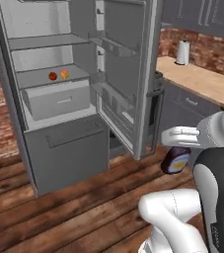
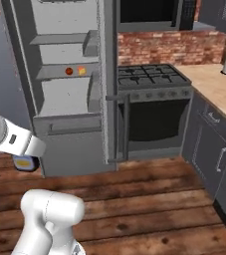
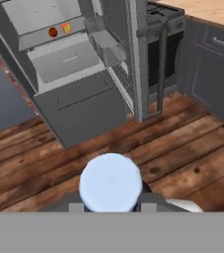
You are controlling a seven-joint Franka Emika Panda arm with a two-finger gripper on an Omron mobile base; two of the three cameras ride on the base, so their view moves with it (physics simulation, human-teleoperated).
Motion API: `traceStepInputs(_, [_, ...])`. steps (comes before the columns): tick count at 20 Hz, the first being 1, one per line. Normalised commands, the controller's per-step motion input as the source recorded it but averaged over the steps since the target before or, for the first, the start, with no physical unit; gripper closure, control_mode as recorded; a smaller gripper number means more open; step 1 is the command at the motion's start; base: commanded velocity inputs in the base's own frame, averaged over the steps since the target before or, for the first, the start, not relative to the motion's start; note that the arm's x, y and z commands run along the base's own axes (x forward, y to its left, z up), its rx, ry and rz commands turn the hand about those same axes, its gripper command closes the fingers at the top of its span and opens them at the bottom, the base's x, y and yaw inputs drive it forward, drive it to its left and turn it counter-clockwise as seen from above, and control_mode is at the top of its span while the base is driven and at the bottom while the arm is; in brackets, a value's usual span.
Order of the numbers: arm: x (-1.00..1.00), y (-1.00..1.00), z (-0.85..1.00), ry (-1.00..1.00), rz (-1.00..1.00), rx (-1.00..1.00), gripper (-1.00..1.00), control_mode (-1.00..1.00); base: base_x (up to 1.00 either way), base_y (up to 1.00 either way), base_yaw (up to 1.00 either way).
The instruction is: Place the condiment bottle and condiment bottle from the counter to the top shelf of the fridge. If the existing items in the fridge are on the top shelf, move them to other shelves.
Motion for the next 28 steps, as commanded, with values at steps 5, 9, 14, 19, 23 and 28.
traceStepInputs(5, [0.0,0.0,0.0,0.0,0.0,0.0,1.0,1.0,0.55,1.0,0.44])
traceStepInputs(9, [0.0,0.0,0.0,0.0,0.0,0.0,1.0,1.0,1.0,0.81,0.21])
traceStepInputs(14, [0.0,0.0,0.0,0.0,0.0,0.0,1.0,1.0,1.0,0.21,0.03])
traceStepInputs(19, [0.0,0.0,0.0,0.0,0.0,0.0,1.0,1.0,1.0,0.0,-0.03])
traceStepInputs(23, [0.0,0.0,0.0,0.0,0.0,0.0,1.0,1.0,0.99,-0.02,-0.01])
traceStepInputs(28, [0.0,0.0,0.0,0.0,0.0,0.0,1.0,1.0,0.61,-0.56,0.0])
